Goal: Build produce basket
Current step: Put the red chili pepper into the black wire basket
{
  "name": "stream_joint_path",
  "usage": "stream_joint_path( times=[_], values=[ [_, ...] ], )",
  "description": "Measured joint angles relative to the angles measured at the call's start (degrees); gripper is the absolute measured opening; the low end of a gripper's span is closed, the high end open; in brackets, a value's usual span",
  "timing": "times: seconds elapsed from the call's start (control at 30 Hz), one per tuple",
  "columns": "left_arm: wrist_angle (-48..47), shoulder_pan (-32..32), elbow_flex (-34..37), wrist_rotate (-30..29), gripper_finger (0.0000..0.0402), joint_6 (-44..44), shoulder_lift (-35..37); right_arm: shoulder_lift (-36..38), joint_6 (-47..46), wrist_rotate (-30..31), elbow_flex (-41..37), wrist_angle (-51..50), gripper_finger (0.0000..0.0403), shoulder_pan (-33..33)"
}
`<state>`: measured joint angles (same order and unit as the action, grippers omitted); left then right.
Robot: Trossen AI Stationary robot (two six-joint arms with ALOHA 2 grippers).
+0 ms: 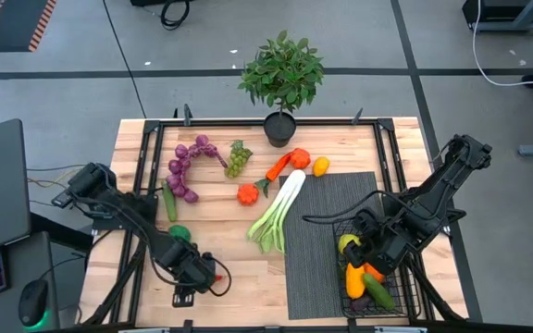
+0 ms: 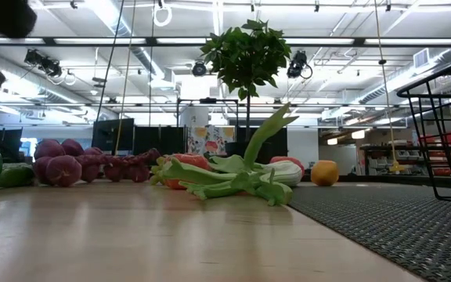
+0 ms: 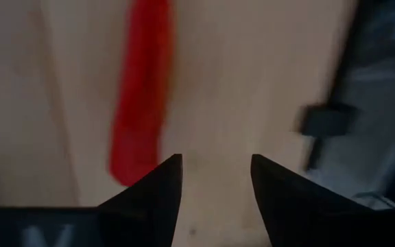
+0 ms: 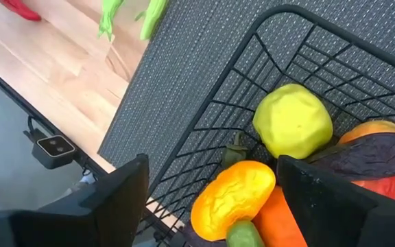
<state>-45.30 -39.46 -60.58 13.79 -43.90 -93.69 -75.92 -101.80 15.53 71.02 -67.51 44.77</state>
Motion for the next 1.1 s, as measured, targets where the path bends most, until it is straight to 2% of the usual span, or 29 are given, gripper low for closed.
stream_joint_path(
  times=[0.37,0.6,0.73,0.9,1.1],
  values=[
    [1.3,-0.4,1.1,-8.2,0.0173,0.2,-1.0,0.0,0.2,-0.1,0.0,1.3,0.0321,0.0],
    [5.4,-1.0,0.8,-4.3,0.0174,2.2,-7.1,0.0,0.1,0.3,0.0,2.0,0.032,0.0],
    [5.4,-0.3,0.8,-3.8,0.0166,1.0,-8.2,0.0,0.0,0.5,0.0,2.3,0.032,0.0],
    [5.1,1.4,0.0,-3.6,0.0118,0.8,-7.6,0.0,0.4,1.0,0.0,2.3,0.032,0.0],
    [3.7,6.2,-4.5,-5.4,0.0019,-0.8,-5.3,0.0,0.4,5.0,0.0,5.7,0.032,0.0]
  ],
)
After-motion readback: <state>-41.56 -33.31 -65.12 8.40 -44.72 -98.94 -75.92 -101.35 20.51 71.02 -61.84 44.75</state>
